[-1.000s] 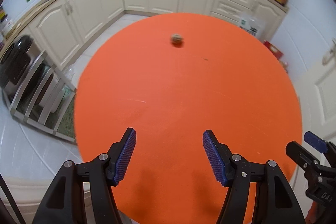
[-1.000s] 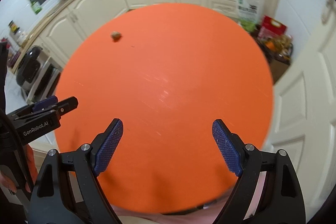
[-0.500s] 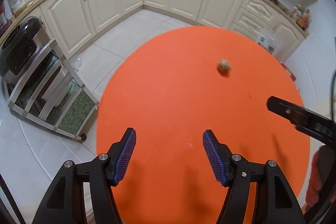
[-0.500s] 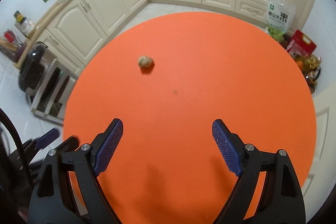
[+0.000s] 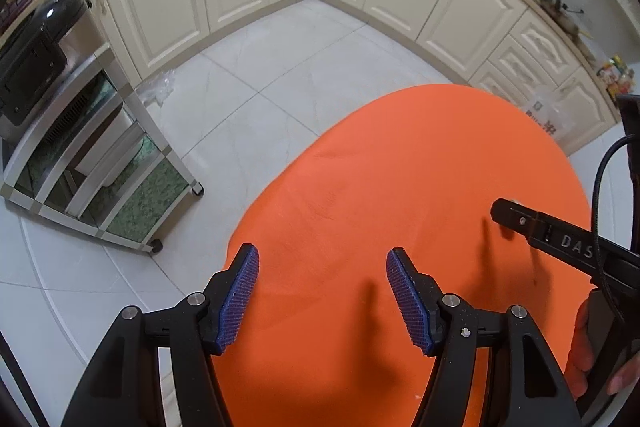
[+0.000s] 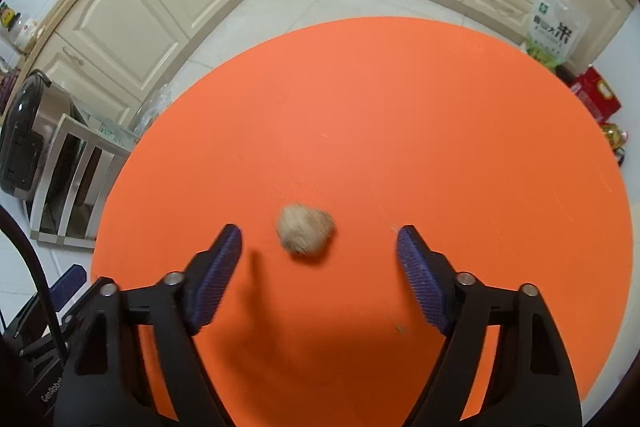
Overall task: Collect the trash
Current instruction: 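Move both tools back over the table toward the last small brown lump, then close the right tool on the small brown lump, then grasp the small brown lump with the left tool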
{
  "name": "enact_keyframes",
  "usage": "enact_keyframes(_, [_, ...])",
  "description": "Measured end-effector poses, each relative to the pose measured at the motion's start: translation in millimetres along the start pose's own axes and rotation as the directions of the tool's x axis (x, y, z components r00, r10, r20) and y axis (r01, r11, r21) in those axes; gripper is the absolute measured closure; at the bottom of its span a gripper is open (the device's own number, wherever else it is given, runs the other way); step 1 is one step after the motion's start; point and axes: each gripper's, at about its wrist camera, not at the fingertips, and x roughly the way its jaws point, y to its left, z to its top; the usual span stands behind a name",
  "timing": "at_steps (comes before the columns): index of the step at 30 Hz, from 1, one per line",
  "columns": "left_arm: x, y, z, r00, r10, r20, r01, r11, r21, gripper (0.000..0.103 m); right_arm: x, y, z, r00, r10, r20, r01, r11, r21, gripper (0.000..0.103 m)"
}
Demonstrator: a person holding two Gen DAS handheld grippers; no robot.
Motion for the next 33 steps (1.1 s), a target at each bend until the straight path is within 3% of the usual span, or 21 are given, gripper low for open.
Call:
enact_keyframes(1, [4, 1, 4, 1.0, -0.004, -0.007, 0.004, 1.0, -0.013, 0.04, -1, 4, 2, 1.0, -0.026, 0.016, 0.026, 0.999, -0.019, 0.042])
enact_keyframes(2, [8, 4, 7, 1.0, -0.012, -0.013, 0.011, 0.999, -0.03, 0.04, 0, 8, 3, 0.999, -0.031, 0.018, 0.032, 0.999, -0.038, 0.058])
enact_keyframes(4, [12, 7, 9, 1.0, -0.022, -0.013, 0.021, 0.999, -0.042, 0.04, -1, 12, 1, 0.997, -0.07, 0.018, 0.07, 0.996, -0.05, 0.064])
enact_keyframes(6, [12, 9, 9, 0.999, -0.029, -0.016, 0.028, 0.998, -0.047, 0.04, -2, 12, 0, 0.998, -0.057, 0.021, 0.058, 0.997, -0.055, 0.075])
enact_keyframes(8, [8, 12, 7, 0.999, -0.052, -0.011, 0.051, 0.997, -0.054, 0.04, -4, 9, -5, 0.999, -0.037, 0.008, 0.038, 0.997, -0.06, 0.076])
enact_keyframes(11, [-1, 12, 0, 1.0, -0.029, 0.007, 0.029, 0.999, -0.042, 0.04, -9, 4, -17, 1.0, -0.03, -0.005, 0.03, 0.998, -0.047, 0.076])
enact_keyframes(15, [-17, 1, -23, 1.0, -0.012, 0.016, 0.012, 1.0, -0.004, 0.04, -27, -12, -54, 1.0, 0.0, -0.005, 0.0, 1.0, -0.017, 0.076])
enact_keyframes(17, [-25, -7, -42, 1.0, -0.004, 0.021, 0.003, 1.0, 0.018, 0.04, -39, -23, -80, 1.0, -0.001, -0.001, 0.001, 1.0, -0.006, 0.076])
enact_keyframes(25, [-51, -35, -137, 0.997, -0.071, -0.036, 0.076, 0.985, 0.157, 0.037, -77, -47, -198, 0.999, 0.033, -0.03, -0.032, 0.999, 0.012, 0.076])
enact_keyframes(31, [-63, -50, -183, 0.998, -0.051, -0.044, 0.061, 0.962, 0.267, 0.035, -93, -55, -244, 0.998, 0.06, -0.023, -0.058, 0.997, 0.05, 0.074])
enact_keyframes(33, [-66, -53, -195, 0.998, -0.044, -0.051, 0.057, 0.958, 0.281, 0.035, -96, -61, -253, 0.998, 0.067, -0.02, -0.065, 0.995, 0.08, 0.057])
